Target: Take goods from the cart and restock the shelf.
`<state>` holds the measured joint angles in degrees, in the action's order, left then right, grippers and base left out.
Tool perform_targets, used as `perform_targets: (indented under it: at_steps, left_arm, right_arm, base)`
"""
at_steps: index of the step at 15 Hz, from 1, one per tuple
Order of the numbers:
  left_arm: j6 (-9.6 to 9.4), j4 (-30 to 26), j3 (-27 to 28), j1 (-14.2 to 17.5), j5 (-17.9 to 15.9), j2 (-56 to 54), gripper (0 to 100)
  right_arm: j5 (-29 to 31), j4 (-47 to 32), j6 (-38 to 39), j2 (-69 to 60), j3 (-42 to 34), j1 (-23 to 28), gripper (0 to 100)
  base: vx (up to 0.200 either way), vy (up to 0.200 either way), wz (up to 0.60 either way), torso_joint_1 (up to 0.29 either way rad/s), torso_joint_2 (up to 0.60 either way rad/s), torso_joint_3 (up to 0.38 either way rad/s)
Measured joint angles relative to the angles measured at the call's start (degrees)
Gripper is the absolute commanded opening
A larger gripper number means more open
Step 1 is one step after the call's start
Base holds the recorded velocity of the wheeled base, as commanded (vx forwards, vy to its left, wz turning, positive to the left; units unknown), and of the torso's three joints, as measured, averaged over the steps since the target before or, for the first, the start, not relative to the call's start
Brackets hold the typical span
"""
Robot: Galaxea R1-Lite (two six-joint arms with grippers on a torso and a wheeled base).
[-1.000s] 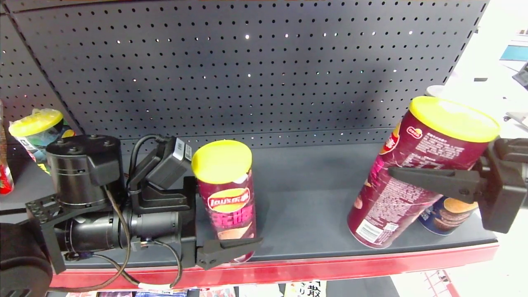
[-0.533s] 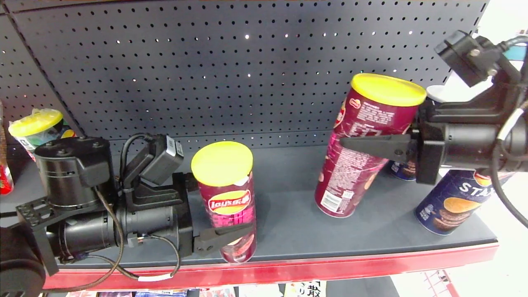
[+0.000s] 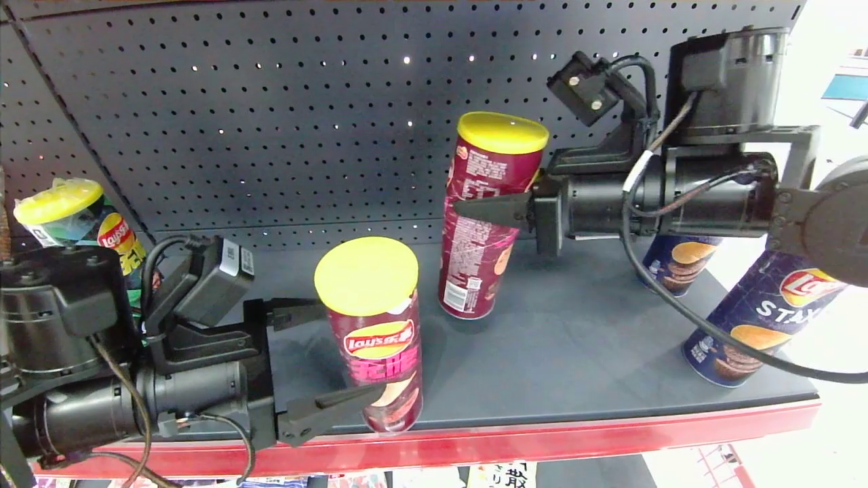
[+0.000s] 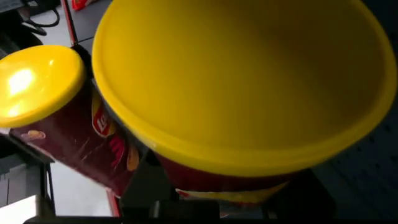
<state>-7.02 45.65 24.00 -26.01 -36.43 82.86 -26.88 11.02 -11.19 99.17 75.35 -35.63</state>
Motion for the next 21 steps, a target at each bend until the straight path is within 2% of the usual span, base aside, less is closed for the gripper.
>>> perform_targets:
  at_steps: [3,9,17,21]
  left_arm:
    - [-0.06,0.0,-1.9,1.5,0.1,-2.0,100]
    - [-0.45,0.0,-5.2,7.4,0.4,-6.3,100]
    - [0.1,-0.2,-7.4,11.9,1.1,-10.6,100]
    - [0.07,-0.2,-7.3,12.7,1.1,-11.1,100]
  right_arm:
    - [0.0,0.3,-0.1,4.5,4.5,-1.2,0]
    - [0.1,2.7,-0.4,11.4,7.9,-2.4,0]
    - [0.2,4.0,-3.1,15.5,9.2,-3.0,0]
    - [0.3,3.9,-3.2,15.7,9.0,-2.3,0]
  base:
    - [0.0,0.0,0.0,0.0,0.0,0.0]
    - [0.0,0.0,0.0,0.0,0.0,0.0]
    - [0.0,0.0,0.0,0.0,0.0,0.0]
    - [0.0,0.0,0.0,0.0,0.0,0.0]
